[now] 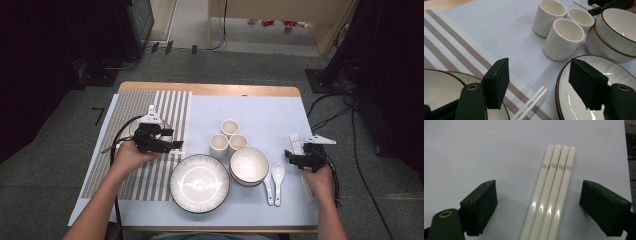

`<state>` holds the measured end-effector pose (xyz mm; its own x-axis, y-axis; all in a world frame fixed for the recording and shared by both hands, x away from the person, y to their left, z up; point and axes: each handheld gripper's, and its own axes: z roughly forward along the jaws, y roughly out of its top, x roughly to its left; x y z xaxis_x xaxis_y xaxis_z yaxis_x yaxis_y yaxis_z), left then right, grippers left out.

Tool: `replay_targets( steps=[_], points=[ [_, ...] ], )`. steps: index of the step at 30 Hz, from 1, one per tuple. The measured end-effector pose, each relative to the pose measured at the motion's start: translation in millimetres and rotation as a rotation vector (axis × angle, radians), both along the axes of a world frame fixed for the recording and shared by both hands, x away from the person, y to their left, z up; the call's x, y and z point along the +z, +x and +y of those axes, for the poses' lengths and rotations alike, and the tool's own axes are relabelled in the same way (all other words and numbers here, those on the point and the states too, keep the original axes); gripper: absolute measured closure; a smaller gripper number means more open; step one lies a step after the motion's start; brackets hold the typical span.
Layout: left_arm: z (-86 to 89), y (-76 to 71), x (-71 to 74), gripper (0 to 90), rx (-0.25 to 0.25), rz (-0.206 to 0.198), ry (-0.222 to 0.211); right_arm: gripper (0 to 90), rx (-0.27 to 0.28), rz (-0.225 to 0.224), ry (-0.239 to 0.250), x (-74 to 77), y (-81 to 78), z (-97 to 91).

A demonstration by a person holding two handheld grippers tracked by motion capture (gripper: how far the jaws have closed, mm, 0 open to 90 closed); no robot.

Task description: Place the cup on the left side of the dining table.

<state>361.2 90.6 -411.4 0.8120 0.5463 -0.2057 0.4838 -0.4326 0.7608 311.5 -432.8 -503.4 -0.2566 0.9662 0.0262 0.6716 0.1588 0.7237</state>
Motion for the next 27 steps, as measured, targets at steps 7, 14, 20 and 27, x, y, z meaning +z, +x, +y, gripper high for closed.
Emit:
replay_targets(
  steps=[7, 14, 20, 27],
  points=[
    [-5.8, 1.5, -1.0, 33.4, -0.009, -0.004, -0.002, 14.2, 0.000, 0.000, 0.000, 0.0, 0.0, 0.0],
    [-10.9, 2.5, -1.4, 33.4, -0.022, -0.005, 0.002, 14.2, 0.000, 0.000, 0.000, 0.0, 0.0, 0.0],
    [-14.3, 3.2, -1.4, 33.4, -0.026, -0.010, 0.001, 14.2, 0.000, 0.000, 0.000, 0.0, 0.0, 0.1],
    [-19.3, 4.3, -2.3, 33.4, -0.035, -0.011, 0.002, 14.2, -0.001, 0.001, 0.000, 0.1, 0.1, 0.0]
  ],
)
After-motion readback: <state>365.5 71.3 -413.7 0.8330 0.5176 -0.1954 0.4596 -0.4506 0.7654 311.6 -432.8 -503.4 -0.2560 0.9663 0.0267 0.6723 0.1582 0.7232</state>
